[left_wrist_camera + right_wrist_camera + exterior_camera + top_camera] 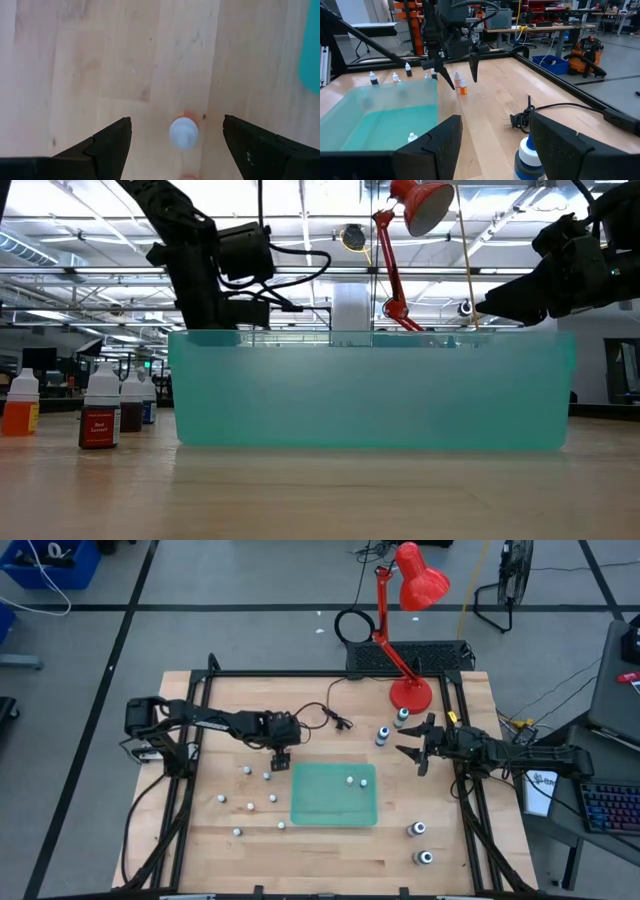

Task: Pick & Place food coloring
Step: Put the small yellow food coloring bottle into the light blue bin

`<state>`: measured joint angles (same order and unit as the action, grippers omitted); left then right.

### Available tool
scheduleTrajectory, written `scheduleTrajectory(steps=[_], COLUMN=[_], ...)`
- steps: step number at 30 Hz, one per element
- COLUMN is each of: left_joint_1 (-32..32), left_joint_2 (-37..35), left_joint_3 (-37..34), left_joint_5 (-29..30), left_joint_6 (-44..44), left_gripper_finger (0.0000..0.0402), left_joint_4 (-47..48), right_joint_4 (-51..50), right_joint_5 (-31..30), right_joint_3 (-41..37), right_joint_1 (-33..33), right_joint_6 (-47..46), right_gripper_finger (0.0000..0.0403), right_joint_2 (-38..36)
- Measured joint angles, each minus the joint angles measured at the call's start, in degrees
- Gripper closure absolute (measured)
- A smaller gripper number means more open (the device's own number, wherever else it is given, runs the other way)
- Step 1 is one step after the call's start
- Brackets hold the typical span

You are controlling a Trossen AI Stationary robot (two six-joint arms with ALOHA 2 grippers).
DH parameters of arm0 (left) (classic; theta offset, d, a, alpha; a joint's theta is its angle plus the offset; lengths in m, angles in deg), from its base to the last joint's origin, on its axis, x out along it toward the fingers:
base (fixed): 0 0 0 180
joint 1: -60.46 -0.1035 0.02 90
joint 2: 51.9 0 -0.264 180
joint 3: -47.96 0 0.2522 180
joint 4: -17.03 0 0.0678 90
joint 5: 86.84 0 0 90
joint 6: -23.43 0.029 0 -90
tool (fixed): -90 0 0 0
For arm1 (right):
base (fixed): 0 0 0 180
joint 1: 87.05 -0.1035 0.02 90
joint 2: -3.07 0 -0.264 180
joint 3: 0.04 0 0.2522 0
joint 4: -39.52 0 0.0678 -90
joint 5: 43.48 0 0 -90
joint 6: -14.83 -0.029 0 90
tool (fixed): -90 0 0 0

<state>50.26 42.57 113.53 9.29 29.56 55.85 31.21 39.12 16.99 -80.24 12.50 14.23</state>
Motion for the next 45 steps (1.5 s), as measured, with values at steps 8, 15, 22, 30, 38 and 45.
scheduleTrajectory(steps=[8,15,22,30,38,45], left_joint_1=[0.0,0.0,0.0,0.0,0.0,0.3], left_joint_2=[-0.2,-0.2,-0.2,-0.2,-0.2,-0.1], left_joint_3=[0.0,0.0,0.0,0.0,0.0,2.6], left_joint_5=[-0.2,-1.6,-1.6,-1.7,-1.8,-1.1], left_joint_6=[0.0,0.0,-0.3,-0.4,-0.4,-0.4], left_gripper_finger=[0.0092,0.0126,0.0208,0.0274,0.0328,0.0332], left_joint_4=[0.4,1.0,1.0,1.0,0.8,4.1], right_joint_4=[0.0,0.0,0.0,0.0,0.0,0.0], right_joint_5=[0.0,0.0,0.0,0.0,0.0,0.0], right_joint_3=[0.0,0.0,0.0,0.0,0.0,0.0], right_joint_1=[0.0,0.0,0.0,0.0,0.0,0.0], right_joint_6=[0.0,0.0,0.0,0.0,0.0,0.0], right_gripper_finger=[0.0181,0.0181,0.0181,0.0181,0.0181,0.0181], right_joint_2=[0.0,0.0,0.0,0.0,0.0,0.0])
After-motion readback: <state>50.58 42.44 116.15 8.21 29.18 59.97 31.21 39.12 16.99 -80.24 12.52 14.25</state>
